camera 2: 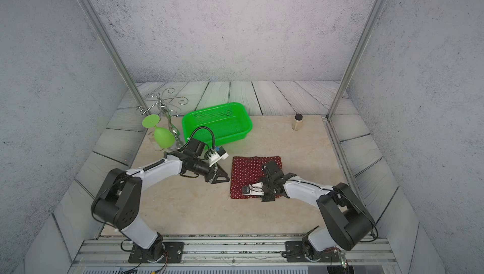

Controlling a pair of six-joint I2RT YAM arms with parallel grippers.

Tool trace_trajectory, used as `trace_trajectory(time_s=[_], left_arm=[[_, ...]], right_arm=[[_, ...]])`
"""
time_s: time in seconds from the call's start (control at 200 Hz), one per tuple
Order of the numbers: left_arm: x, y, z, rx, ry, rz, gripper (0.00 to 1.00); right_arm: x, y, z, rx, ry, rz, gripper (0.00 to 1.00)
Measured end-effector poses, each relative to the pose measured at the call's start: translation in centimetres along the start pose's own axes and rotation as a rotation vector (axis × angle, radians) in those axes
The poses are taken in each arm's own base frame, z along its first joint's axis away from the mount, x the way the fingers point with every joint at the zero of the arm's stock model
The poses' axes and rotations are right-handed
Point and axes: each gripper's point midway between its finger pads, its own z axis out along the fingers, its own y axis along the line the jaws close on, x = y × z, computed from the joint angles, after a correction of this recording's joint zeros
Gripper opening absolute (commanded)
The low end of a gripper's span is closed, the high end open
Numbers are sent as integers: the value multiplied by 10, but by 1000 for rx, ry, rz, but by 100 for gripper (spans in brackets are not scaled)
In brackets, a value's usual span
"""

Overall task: Roll up the skirts
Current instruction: Roll the skirt at the center of the board.

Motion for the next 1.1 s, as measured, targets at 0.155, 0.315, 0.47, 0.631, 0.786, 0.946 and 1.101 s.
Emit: trace_trajectory(time_s=[0.155,0.315,0.47,0.631,0.786,0.946,1.101], left_arm=[[24,-7,-13,-80,-61,122,50],[14,-39,0,-135,-124,484,54],[24,-65,35,-151,-117,767,55],[23,-68,58,-228,-97,942,58],[26,-66,74,-276,-56,1056,61],[23,-52,97,-309,13,1131,75],[20,-36,115,-329,59,1151,70]], right_arm=[[21,7,-18,-14,8,116,21],[10,12,-22,-148,-30,219,22],[-8,4,-20,-321,-91,356,22],[-24,2,-21,-535,-139,486,23],[-30,10,-20,-670,-134,577,25],[-31,22,-27,-741,-112,634,26],[-32,23,-29,-770,-103,660,28]])
